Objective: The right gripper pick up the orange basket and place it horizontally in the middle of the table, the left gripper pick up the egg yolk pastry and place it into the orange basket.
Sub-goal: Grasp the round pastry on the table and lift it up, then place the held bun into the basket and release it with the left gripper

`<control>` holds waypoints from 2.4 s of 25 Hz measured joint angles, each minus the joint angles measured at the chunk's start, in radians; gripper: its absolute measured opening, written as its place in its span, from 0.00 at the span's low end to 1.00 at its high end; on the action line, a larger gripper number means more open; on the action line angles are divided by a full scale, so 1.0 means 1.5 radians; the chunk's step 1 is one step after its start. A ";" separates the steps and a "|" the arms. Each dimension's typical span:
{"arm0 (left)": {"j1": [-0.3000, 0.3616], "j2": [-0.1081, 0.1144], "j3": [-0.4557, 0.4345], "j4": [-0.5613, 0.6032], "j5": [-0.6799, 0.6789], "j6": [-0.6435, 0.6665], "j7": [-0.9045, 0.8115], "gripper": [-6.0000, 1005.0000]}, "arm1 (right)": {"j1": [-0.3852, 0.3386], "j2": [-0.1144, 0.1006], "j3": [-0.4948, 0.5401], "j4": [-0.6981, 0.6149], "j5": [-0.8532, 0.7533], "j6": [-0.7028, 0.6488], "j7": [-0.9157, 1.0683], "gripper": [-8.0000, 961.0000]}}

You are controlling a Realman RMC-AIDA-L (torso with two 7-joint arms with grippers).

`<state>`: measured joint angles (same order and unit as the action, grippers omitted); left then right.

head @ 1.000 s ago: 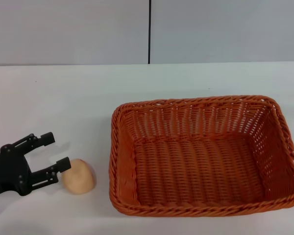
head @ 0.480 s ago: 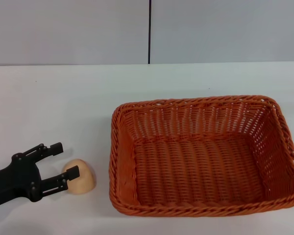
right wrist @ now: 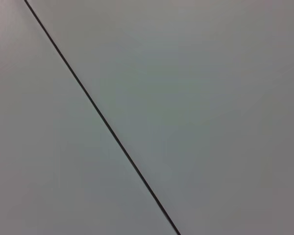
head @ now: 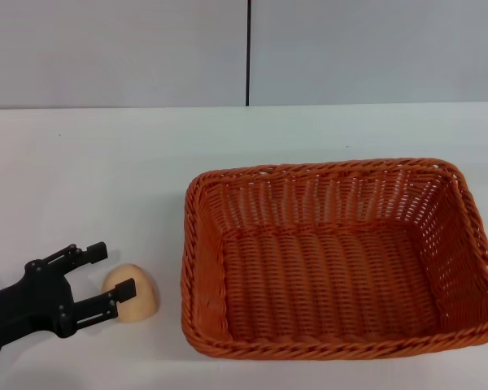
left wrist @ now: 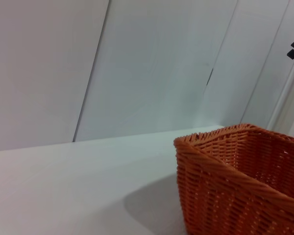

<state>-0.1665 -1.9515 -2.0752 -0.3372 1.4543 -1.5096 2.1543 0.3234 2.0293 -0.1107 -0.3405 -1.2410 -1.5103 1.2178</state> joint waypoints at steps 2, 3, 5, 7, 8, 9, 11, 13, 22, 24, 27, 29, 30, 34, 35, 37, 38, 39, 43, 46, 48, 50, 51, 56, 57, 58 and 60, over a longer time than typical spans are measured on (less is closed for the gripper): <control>0.001 0.000 0.001 0.001 0.000 0.001 0.000 0.83 | 0.002 0.000 -0.001 0.000 0.000 0.003 0.000 0.43; 0.002 0.000 0.001 0.001 0.000 0.001 0.000 0.83 | 0.002 0.000 -0.001 0.000 0.000 0.003 0.000 0.43; 0.003 0.000 0.000 0.004 0.007 0.001 0.000 0.82 | 0.002 0.000 0.001 0.001 0.000 0.004 0.000 0.43; 0.003 0.000 -0.002 0.005 0.014 0.002 0.000 0.82 | 0.002 0.000 0.000 0.001 0.000 0.004 0.000 0.43; 0.003 0.000 -0.003 0.006 0.023 0.004 0.000 0.82 | 0.002 0.000 0.000 0.001 0.000 0.004 0.000 0.43; 0.004 0.000 -0.003 0.007 0.024 0.006 0.000 0.82 | 0.003 0.000 0.000 0.002 0.000 0.004 0.000 0.43; 0.004 0.000 -0.003 0.007 0.024 0.008 0.000 0.82 | 0.003 0.001 -0.001 0.002 -0.001 0.004 0.000 0.43; 0.004 -0.001 -0.003 0.007 0.024 0.011 0.000 0.82 | 0.004 0.002 -0.001 0.002 -0.002 0.004 0.000 0.43; 0.003 -0.002 0.000 0.007 0.025 0.014 -0.012 0.67 | 0.000 0.004 -0.003 0.002 -0.004 0.004 0.000 0.43; 0.003 -0.002 -0.001 0.006 0.026 0.013 -0.013 0.63 | 0.000 0.004 -0.003 0.002 -0.004 0.004 0.000 0.43; 0.003 -0.002 -0.004 0.002 0.026 0.013 -0.010 0.56 | -0.001 0.004 -0.003 0.002 -0.004 0.004 0.000 0.43; 0.002 -0.002 -0.004 0.002 0.026 0.013 -0.009 0.52 | -0.001 0.004 -0.003 0.002 -0.004 0.004 0.000 0.43; 0.002 -0.002 -0.004 0.002 0.026 0.013 -0.009 0.50 | -0.002 0.004 -0.003 0.002 -0.004 0.004 0.000 0.43; -0.001 -0.002 -0.004 0.002 0.026 0.013 -0.009 0.32 | -0.003 0.004 0.001 0.002 -0.004 0.005 0.000 0.43; -0.002 -0.002 -0.002 0.002 0.026 0.013 -0.009 0.27 | -0.003 0.003 0.001 0.002 -0.004 0.005 0.000 0.43; -0.005 -0.002 0.000 0.001 0.026 0.013 -0.009 0.19 | -0.004 0.003 0.002 0.002 -0.004 0.006 0.000 0.43; -0.005 -0.002 0.000 0.001 0.026 0.013 -0.009 0.16 | -0.004 0.003 0.002 0.002 -0.004 0.006 0.000 0.43; -0.005 -0.002 0.000 0.001 0.026 0.013 -0.009 0.13 | -0.004 0.003 0.002 0.002 -0.004 0.006 0.000 0.43; -0.006 -0.002 -0.004 0.001 0.024 0.010 -0.011 0.05 | -0.004 0.002 0.000 0.002 -0.004 0.008 0.000 0.43; -0.006 0.000 -0.026 0.001 0.022 -0.006 -0.016 0.04 | -0.004 0.002 -0.001 0.002 -0.004 0.010 0.000 0.43; -0.005 0.005 -0.066 0.000 0.022 -0.032 -0.023 0.04 | -0.004 0.002 -0.002 0.002 -0.004 0.010 0.000 0.43; -0.004 0.008 -0.100 -0.002 0.021 -0.049 -0.029 0.04 | -0.004 0.003 -0.002 0.002 -0.004 0.010 0.000 0.43; -0.004 0.009 -0.123 -0.004 0.020 -0.061 -0.032 0.04 | -0.004 0.003 -0.003 0.002 -0.004 0.010 0.000 0.43; -0.015 -0.008 -0.237 -0.018 0.020 -0.103 -0.035 0.04 | -0.004 0.005 -0.003 0.013 -0.004 0.010 0.000 0.43; -0.034 -0.023 -0.272 -0.019 0.019 -0.115 -0.040 0.04 | -0.003 0.005 -0.003 0.020 -0.004 0.010 0.000 0.43; -0.034 -0.023 -0.272 -0.019 0.019 -0.115 -0.040 0.04 | -0.003 0.005 -0.003 0.020 -0.004 0.010 0.000 0.43; -0.061 -0.039 -0.287 -0.024 0.019 -0.125 -0.048 0.04 | -0.001 0.004 -0.003 0.025 -0.004 0.010 0.000 0.43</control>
<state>-0.2587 -2.0094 -2.5062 -0.3733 1.4825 -1.6975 2.0825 0.3214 2.0355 -0.1152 -0.3028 -1.2470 -1.4954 1.2185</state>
